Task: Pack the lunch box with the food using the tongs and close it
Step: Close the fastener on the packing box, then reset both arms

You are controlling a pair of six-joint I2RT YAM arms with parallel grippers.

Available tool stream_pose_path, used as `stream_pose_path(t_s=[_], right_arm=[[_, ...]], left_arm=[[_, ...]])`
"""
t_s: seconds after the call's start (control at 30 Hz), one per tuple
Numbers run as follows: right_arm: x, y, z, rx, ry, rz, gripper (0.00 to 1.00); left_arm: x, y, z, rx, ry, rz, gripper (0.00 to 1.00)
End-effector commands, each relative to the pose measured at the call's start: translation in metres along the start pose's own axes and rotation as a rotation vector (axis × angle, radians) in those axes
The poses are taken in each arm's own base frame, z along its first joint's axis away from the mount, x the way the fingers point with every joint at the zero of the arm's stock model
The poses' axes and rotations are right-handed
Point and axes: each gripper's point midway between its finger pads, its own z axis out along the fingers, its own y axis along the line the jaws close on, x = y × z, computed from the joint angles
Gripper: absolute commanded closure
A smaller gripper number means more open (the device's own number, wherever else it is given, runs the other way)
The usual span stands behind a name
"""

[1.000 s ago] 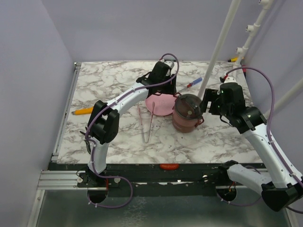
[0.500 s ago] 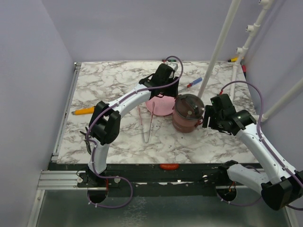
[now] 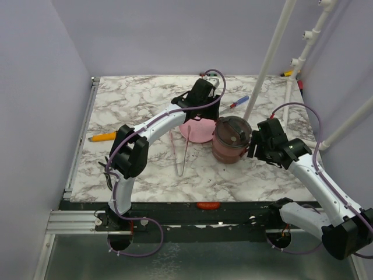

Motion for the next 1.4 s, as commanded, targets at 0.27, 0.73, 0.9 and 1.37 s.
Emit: stream_pose_path(t_s=[0.27, 0.73, 0.9, 1.37], right_arm=[[-0.040, 0.007, 0.004, -0.009, -0.201, 0.110, 0.27], [-0.014, 0.005, 0.004, -0.031, -0.119, 0.109, 0.27], [-0.017, -0.013, -0.010, 0.035, -0.156, 0.139, 0.25], [-0.051, -0.027, -0.038, 0.069, -0.316, 0.189, 0.03]], left_arm=[[0.022, 0.003, 0.002, -0.025, 0.057, 0.007, 0.42], [0.004, 0.026, -0.014, -0.139, 0.000, 0.013, 0.39], [-0.011, 0.040, -0.026, -0.166, -0.034, -0.007, 0.37], [-0.040, 0.094, -0.066, -0.286, -0.150, -0.087, 0.33]])
